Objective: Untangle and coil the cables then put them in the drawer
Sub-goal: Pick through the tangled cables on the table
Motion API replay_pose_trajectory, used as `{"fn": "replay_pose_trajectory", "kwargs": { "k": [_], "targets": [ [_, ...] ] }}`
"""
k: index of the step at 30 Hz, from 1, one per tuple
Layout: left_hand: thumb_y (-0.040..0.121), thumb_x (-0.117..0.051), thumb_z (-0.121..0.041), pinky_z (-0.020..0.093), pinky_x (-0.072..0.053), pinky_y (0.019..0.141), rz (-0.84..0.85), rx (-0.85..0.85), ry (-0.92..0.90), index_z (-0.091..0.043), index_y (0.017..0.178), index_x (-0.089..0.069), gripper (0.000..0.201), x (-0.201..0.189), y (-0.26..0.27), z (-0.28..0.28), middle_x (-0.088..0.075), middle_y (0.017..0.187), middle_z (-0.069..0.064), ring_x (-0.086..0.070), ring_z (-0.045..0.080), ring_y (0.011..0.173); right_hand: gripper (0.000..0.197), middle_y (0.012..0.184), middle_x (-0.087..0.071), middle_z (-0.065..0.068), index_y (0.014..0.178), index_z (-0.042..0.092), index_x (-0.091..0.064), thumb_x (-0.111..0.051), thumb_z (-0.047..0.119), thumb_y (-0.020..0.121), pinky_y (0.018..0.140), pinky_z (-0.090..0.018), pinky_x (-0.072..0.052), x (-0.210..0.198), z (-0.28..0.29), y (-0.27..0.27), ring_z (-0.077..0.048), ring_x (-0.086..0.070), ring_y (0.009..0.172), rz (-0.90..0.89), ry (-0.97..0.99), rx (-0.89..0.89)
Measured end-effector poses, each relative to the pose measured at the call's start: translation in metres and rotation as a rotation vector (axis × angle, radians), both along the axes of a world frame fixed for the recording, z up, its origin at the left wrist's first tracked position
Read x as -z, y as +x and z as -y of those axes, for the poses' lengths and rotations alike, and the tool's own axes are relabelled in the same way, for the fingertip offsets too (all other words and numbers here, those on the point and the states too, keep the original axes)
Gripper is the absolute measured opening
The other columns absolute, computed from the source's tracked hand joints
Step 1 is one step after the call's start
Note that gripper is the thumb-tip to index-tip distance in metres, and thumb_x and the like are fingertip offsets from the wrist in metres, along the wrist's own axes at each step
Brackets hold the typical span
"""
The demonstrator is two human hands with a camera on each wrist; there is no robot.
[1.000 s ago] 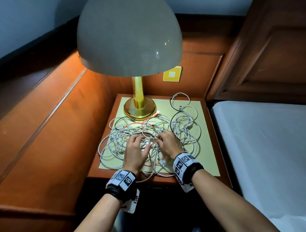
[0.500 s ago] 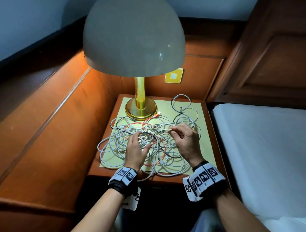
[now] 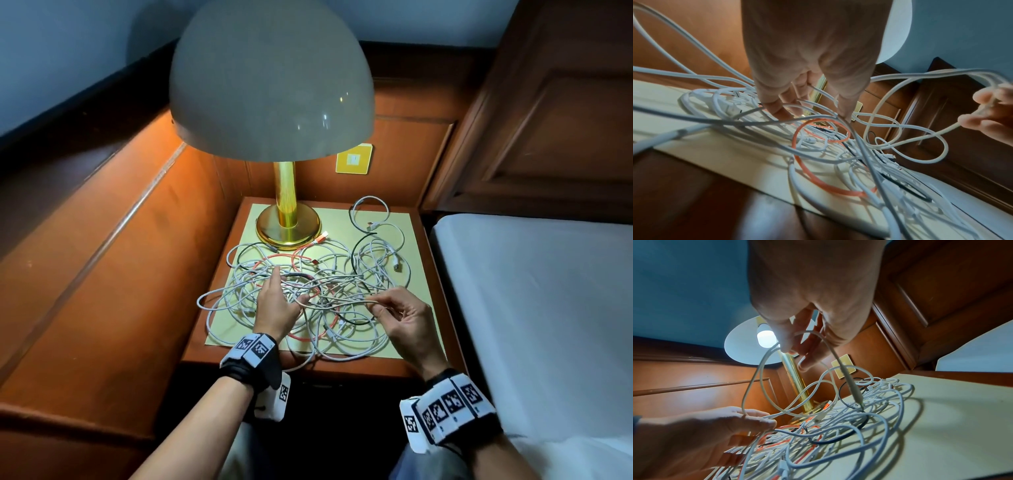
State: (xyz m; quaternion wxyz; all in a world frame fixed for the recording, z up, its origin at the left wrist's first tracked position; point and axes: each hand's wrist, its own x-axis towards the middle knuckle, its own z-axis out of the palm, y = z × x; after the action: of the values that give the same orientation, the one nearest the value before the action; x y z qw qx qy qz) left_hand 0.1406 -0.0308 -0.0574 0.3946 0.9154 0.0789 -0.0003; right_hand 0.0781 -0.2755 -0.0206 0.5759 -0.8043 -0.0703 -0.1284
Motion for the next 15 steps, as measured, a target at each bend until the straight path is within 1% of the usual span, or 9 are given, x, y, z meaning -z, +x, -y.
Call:
{"fn": "replay_pose_trajectory", "kwargs": {
  "k": [3, 6, 8, 10, 13, 15],
  "targets": [
    [0.086, -0.077, -0.039, 0.041, -0.034, 0.112, -0.019, -0.001, -0.02, -0.009, 0.159, -0.018, 0.098, -0.004, 0.0, -0.002, -0.047, 0.149, 0.011, -0.04, 0.029, 0.139, 0.018, 0.095, -0.07, -0.003, 0.089, 0.017, -0.076, -0.074, -0.001, 0.086, 0.081, -0.026, -0.059, 0.001, 0.005, -0.008, -0.017, -0.07, 0.091, -0.036, 0.038, -0.014],
    [0.087, -0.077, -0.037, 0.041, -0.038, 0.107, -0.016, -0.034, -0.047, -0.01, 0.158, -0.021, 0.095, -0.007, 0.0, -0.007, -0.05, 0.147, 0.012, -0.044, 0.031, 0.135, 0.014, 0.09, -0.068, 0.001, 0.085, 0.015, -0.073, -0.076, 0.001, 0.085, 0.078, -0.032, -0.062, 0.006, 0.009, -0.01, -0.018, -0.069, 0.087, -0.071, -0.031, -0.029],
    [0.086, -0.077, -0.039, 0.042, -0.039, 0.106, -0.004, -0.044, -0.053, -0.012, 0.157, -0.027, 0.091, -0.008, 0.0, -0.012, -0.051, 0.147, 0.011, -0.045, 0.031, 0.134, 0.012, 0.087, -0.067, 0.007, 0.083, 0.015, -0.073, -0.078, 0.005, 0.084, 0.078, -0.036, -0.063, 0.011, 0.01, -0.009, -0.018, -0.069, 0.085, -0.103, -0.077, -0.019],
    [0.087, -0.077, -0.04, 0.04, -0.037, 0.108, 0.034, -0.032, -0.039, -0.015, 0.155, -0.034, 0.085, -0.009, -0.002, -0.014, -0.05, 0.147, 0.011, -0.045, 0.03, 0.135, 0.009, 0.086, -0.066, 0.009, 0.084, 0.015, -0.074, -0.078, 0.008, 0.085, 0.08, -0.037, -0.063, 0.015, 0.01, -0.008, -0.016, -0.07, 0.085, -0.135, -0.128, 0.006],
    [0.09, -0.073, -0.037, 0.035, -0.033, 0.105, 0.11, -0.004, 0.023, -0.016, 0.148, -0.046, 0.067, -0.014, -0.006, -0.015, -0.056, 0.139, 0.012, -0.049, 0.027, 0.129, 0.005, 0.087, -0.064, 0.009, 0.088, 0.014, -0.075, -0.077, 0.01, 0.085, 0.082, -0.038, -0.061, 0.016, 0.008, -0.005, -0.014, -0.068, 0.084, -0.15, -0.239, -0.003],
    [0.091, -0.072, -0.036, 0.034, -0.036, 0.105, 0.141, 0.007, 0.018, -0.018, 0.144, -0.052, 0.059, -0.017, -0.008, -0.013, -0.056, 0.13, 0.013, -0.053, 0.028, 0.123, 0.008, 0.091, -0.063, 0.006, 0.093, 0.014, -0.075, -0.077, 0.011, 0.085, 0.085, -0.036, -0.06, 0.015, 0.003, -0.004, -0.013, -0.068, 0.089, -0.178, -0.253, -0.047]
  ]
}}
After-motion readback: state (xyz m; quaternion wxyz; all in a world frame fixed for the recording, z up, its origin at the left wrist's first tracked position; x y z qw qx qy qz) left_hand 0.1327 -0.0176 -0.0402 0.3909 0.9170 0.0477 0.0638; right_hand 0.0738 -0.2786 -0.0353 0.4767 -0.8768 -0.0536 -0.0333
